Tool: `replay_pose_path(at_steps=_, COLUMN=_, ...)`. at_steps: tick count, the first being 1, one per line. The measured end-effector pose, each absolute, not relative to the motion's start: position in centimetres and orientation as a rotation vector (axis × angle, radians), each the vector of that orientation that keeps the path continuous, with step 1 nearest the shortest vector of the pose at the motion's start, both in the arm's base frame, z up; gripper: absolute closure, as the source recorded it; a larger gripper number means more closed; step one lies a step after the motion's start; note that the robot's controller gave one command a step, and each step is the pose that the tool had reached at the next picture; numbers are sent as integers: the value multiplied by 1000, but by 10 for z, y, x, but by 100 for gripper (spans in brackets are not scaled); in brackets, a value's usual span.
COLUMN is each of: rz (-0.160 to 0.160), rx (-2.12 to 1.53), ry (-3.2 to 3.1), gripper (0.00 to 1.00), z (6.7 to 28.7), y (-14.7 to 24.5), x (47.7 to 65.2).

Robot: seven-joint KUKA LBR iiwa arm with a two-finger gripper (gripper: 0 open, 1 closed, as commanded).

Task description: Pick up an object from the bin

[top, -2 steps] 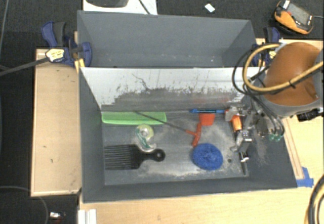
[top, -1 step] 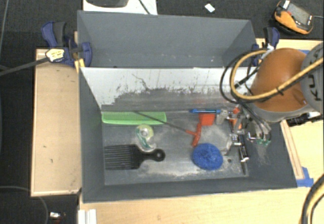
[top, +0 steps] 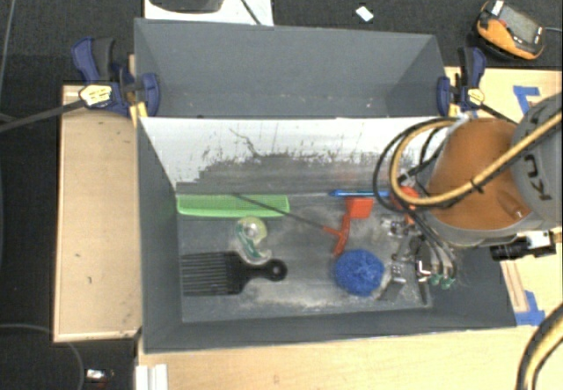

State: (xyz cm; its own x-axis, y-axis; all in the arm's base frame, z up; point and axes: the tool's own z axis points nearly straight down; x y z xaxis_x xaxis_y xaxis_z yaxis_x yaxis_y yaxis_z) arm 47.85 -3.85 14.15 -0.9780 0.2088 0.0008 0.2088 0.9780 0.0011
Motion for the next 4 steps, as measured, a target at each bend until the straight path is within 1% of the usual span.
replay_pose_path(at_steps=1, rz=-1, rx=-501, ry=-3123, gripper=0, z=67, y=-32, x=478)
replay_pose_path(at_steps=2, rz=-4, rx=-625, ry=-3100, gripper=100, z=70, y=-23, x=476)
replay_pose_path(at_steps=3, rz=-4, rx=-623, ry=-3100, gripper=100, z=70, y=-23, x=476)
replay_pose_path(at_steps=4, rz=-5, rx=-615, ry=-3106, gripper=100, z=157, y=-23, x=477)
